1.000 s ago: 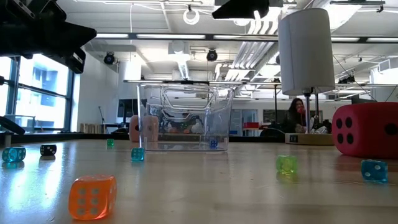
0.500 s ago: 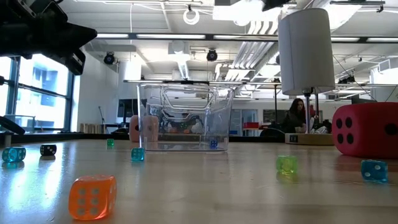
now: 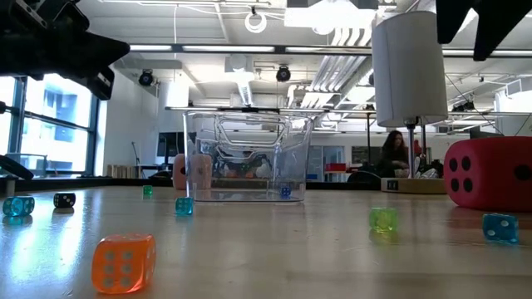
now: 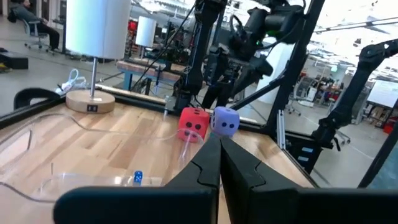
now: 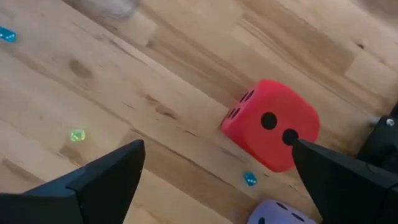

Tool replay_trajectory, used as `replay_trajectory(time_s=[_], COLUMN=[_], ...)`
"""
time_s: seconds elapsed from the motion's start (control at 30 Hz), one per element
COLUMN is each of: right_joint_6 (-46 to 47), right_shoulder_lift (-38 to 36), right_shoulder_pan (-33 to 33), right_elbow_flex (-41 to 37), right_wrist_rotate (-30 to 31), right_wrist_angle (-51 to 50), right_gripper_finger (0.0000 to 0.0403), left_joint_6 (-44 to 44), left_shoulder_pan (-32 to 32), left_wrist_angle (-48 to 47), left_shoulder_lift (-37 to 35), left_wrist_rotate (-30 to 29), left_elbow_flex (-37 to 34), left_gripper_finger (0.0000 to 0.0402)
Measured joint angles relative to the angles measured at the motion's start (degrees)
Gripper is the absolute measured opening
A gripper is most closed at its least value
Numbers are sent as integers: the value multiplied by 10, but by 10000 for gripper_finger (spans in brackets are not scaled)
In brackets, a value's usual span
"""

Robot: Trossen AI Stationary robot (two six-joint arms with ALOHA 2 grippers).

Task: Pick & Place Dice
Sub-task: Put the large red die into the transparent bin

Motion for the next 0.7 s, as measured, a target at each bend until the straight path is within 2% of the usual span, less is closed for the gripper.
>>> replay_trajectory(time_s=[0.17, 0.33, 0.47, 0.7], right_joint_6=[2, 10, 32, 14], right_shoulder_lift=[0, 0, 0, 0], right_shoulder_pan=[-25, -42, -50, -50], right_elbow_flex=[0, 0, 0, 0], right_wrist_rotate=[6, -45, -53, -69], right_wrist_angle=[0, -16, -30, -62], right_gripper_finger=[400, 400, 400, 400], left_joint_6=[-11, -17, -17, -17], left_shoulder_pan=[0, 0, 0, 0], left_wrist_angle=[-15, -15, -15, -15], left_shoulder_lift=[0, 0, 0, 0], left_wrist_rotate=[0, 0, 0, 0], left_elbow_flex=[0, 0, 0, 0], left_gripper_finger=[0, 0, 0, 0])
